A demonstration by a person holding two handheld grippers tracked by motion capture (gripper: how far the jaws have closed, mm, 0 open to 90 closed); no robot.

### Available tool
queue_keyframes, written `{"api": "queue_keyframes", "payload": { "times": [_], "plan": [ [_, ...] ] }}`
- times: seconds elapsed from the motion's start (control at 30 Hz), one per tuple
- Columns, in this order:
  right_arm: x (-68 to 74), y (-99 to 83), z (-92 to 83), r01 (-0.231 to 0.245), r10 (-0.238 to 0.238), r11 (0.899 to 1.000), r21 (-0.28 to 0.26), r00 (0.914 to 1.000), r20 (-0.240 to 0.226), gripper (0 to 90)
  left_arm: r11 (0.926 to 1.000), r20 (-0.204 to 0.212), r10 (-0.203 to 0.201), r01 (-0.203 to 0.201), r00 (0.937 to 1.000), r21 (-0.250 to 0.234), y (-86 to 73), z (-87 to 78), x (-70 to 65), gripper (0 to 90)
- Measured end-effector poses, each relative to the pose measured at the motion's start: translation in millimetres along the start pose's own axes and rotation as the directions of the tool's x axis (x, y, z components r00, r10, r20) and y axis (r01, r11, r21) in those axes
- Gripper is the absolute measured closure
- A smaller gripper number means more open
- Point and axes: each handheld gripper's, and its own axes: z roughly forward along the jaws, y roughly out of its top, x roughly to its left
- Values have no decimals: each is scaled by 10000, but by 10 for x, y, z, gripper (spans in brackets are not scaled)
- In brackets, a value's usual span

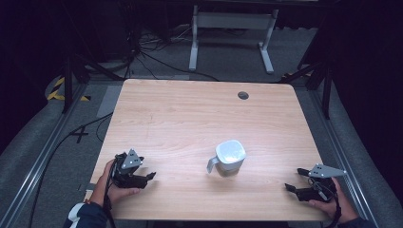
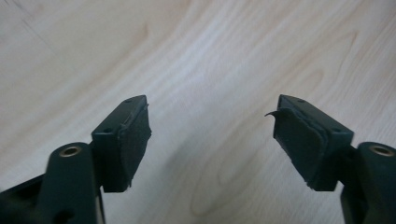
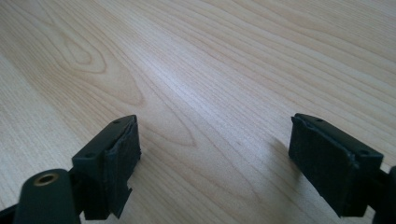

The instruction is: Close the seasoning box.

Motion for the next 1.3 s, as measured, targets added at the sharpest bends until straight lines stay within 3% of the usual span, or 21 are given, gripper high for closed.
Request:
{"api": "queue_keyframes", "payload": {
  "times": [0.07, 0.13, 0.2, 0.3, 0.33, 0.53, 1.3],
  "plan": [
    [0, 0, 0, 5, -5, 10000, -1, 10000, 4, 166, 9997, 225, -201, 198, 9995, 160, -89, 44, -4, 241],
    [2, -2, -2, -14, 14, 10000, 5, 10000, 8, 166, 9980, 393, -577, 587, 9976, -230, -144, 64, 0, 196],
    [3, -2, -3, -21, 21, 10000, 7, 10000, 11, 166, 9975, 198, -670, 674, 9976, -195, -160, 59, 1, 161],
    [5, -3, -4, -39, 39, 10000, 8, 10000, 31, 166, 9984, 4, -522, 522, 9986, -229, -156, 69, 21, 122],
    [7, -4, -5, -53, 53, 10000, 6, 10000, 51, 166, 9970, 79, -738, 740, 9972, -226, -161, 71, 7, 119],
    [8, -4, -5, -57, 57, 10000, 2, 10000, 57, 165, 9964, 72, -818, 820, 9966, -228, -162, 71, 2, 120],
    [4, -5, -5, -25, 25, 10000, 2, 10000, 15, 165, 9968, 54, -769, 770, 9970, -231, -161, 71, 6, 119]
  ]
}}
